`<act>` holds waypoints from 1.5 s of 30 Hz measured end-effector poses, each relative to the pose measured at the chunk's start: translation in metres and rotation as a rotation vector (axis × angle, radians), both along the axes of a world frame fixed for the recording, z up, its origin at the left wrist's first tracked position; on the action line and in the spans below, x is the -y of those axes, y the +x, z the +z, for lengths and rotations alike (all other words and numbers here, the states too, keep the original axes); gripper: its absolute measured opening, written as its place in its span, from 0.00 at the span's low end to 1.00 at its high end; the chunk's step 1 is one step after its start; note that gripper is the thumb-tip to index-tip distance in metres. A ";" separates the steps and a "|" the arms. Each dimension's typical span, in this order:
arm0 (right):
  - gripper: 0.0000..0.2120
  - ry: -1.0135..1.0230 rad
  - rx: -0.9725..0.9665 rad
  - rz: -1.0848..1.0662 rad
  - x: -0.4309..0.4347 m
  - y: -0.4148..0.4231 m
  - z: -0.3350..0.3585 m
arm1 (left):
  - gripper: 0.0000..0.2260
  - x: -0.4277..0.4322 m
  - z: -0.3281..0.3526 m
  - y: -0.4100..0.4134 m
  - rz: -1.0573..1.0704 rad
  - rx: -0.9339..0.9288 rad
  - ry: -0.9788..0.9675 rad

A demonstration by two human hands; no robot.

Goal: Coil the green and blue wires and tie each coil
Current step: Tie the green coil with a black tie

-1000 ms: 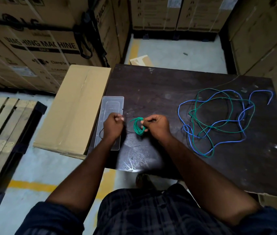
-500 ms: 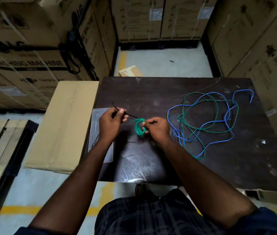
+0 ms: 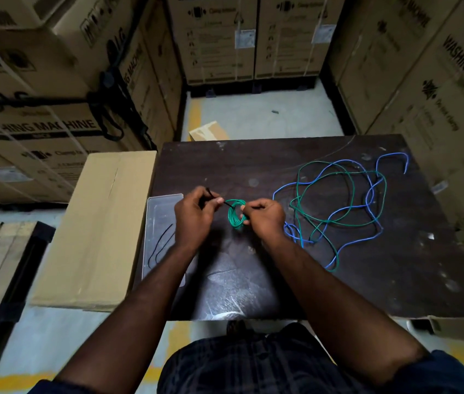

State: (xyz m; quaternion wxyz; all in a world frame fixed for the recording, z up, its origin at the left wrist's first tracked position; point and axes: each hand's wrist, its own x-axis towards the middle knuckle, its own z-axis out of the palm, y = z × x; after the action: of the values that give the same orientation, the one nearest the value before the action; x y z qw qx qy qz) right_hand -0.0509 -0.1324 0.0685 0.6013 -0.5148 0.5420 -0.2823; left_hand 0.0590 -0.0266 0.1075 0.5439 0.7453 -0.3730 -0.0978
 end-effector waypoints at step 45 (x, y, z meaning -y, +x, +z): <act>0.10 -0.275 0.167 0.116 0.002 -0.010 0.010 | 0.10 0.038 -0.005 -0.015 -0.132 -0.504 0.009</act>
State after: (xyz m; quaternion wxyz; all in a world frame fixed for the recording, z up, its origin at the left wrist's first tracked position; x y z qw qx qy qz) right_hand -0.0611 -0.1347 0.0788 0.5834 -0.5974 0.4159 -0.3603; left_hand 0.0442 -0.0646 0.1028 0.6086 0.6741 -0.2730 -0.3172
